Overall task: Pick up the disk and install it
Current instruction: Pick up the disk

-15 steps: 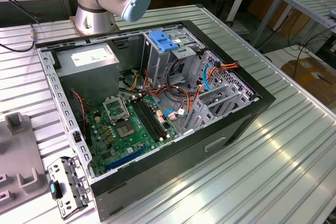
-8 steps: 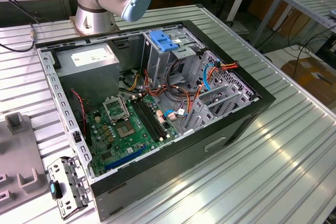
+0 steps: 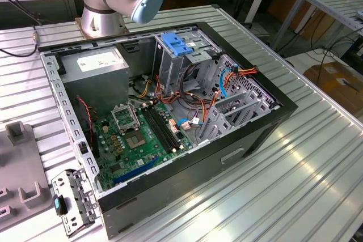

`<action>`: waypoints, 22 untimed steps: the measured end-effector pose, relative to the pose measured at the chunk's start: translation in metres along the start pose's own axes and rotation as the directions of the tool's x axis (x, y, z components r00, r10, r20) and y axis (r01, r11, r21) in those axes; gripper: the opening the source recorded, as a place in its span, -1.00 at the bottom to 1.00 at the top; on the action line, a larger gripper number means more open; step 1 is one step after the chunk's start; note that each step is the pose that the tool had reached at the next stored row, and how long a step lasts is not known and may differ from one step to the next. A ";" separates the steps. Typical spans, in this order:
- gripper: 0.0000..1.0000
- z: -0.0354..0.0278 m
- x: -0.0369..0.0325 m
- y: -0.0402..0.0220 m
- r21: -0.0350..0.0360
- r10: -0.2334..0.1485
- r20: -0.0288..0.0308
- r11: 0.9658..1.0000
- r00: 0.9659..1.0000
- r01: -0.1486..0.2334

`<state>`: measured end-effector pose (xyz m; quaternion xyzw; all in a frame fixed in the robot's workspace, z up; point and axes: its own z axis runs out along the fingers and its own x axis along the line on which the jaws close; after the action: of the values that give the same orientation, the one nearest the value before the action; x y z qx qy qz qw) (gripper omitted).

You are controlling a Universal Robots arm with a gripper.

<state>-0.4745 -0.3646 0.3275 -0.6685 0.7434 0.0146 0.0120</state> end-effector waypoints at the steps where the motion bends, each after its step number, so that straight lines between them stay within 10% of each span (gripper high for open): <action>1: 0.20 0.0020 0.0000 0.0000 -0.001 -0.001 0.000 1.000 1.000 0.001; 8: 0.20 0.0123 -0.0049 -0.0009 -0.008 -0.004 -0.002 1.000 1.000 0.004; 12: 0.20 0.0222 -0.0043 -0.0008 -0.018 -0.103 -0.003 0.995 0.995 0.102; 22: 0.20 0.0240 -0.0041 -0.0007 -0.020 -0.110 -0.006 0.994 0.994 0.110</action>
<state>-0.4734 -0.3597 0.3037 -0.7085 0.7055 0.0188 0.0038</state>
